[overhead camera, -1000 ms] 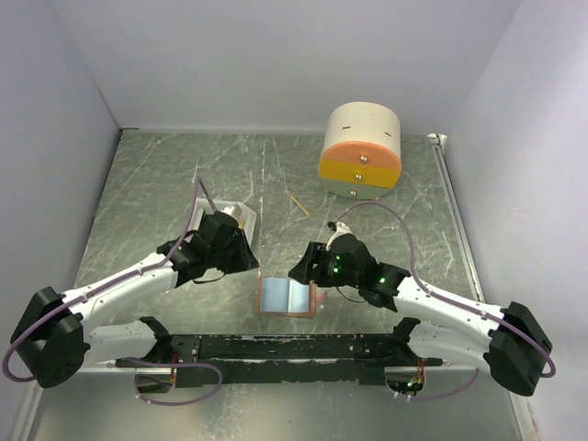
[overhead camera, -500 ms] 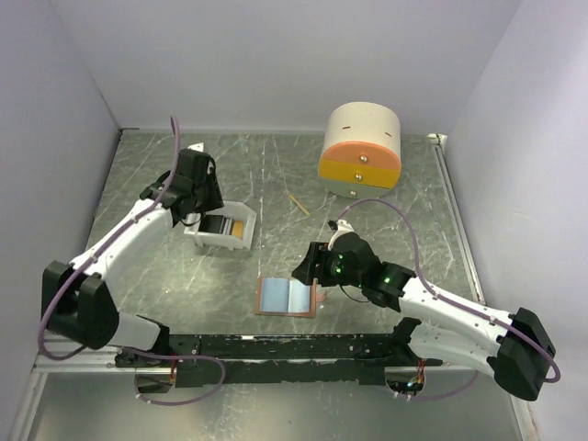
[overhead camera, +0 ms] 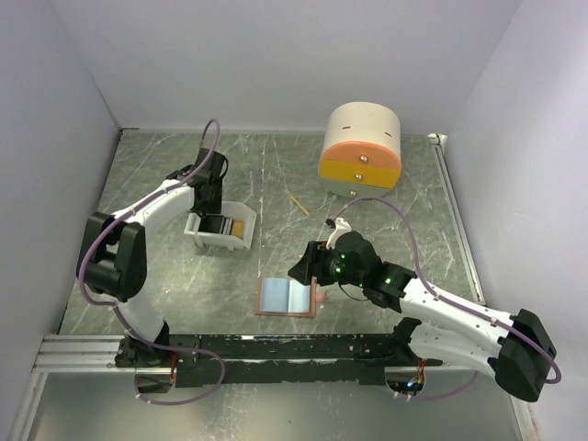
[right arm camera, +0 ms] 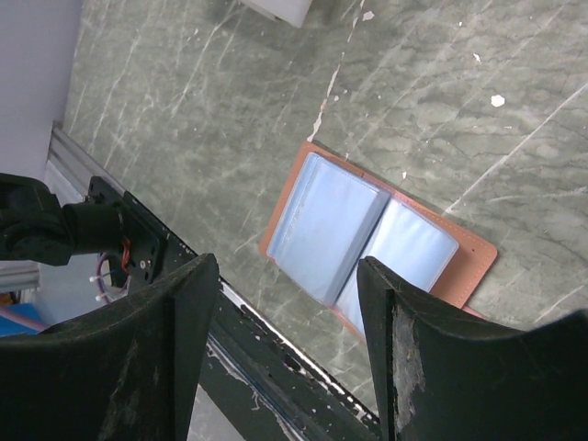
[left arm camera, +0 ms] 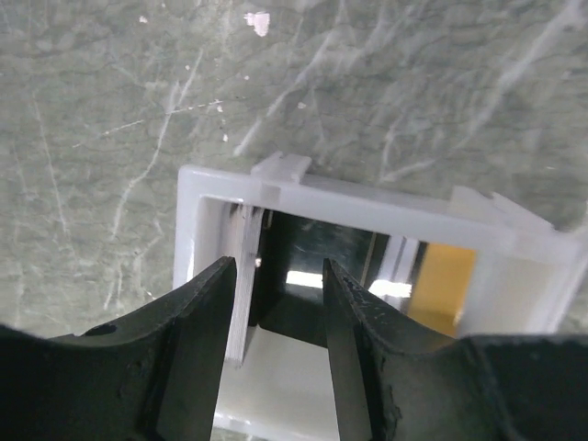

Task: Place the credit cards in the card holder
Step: Pick up the credit card from the storage box, then insert the credit card into the card holder.

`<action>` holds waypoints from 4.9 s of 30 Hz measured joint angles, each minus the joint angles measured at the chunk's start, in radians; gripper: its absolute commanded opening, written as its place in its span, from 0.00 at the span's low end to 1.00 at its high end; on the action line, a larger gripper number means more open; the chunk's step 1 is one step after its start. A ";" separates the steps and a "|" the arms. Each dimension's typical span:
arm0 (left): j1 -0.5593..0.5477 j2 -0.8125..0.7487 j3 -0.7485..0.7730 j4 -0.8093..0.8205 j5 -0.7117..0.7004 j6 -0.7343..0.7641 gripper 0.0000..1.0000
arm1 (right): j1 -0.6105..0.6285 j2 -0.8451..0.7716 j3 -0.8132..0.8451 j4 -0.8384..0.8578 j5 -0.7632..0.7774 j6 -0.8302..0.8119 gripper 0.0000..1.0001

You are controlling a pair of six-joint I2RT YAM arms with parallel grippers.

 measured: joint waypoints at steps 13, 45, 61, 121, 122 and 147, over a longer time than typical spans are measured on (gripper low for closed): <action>0.000 0.071 0.017 -0.017 -0.103 0.048 0.50 | 0.000 -0.019 -0.002 0.006 0.000 -0.007 0.64; -0.046 0.138 0.079 -0.063 -0.282 0.080 0.21 | 0.000 -0.040 -0.024 0.010 0.011 -0.014 0.66; -0.047 0.135 0.132 -0.098 -0.250 0.079 0.07 | 0.000 -0.040 -0.031 0.013 0.011 -0.014 0.66; -0.212 -0.503 -0.662 0.529 0.832 -0.694 0.07 | 0.000 0.202 -0.040 -0.094 0.080 0.013 0.25; -0.224 -0.492 -0.664 0.537 0.826 -0.698 0.07 | 0.000 0.215 -0.036 -0.097 0.080 0.011 0.25; -0.327 -0.269 -0.721 0.720 0.738 -0.718 0.07 | 0.000 0.256 -0.062 -0.099 0.084 0.004 0.17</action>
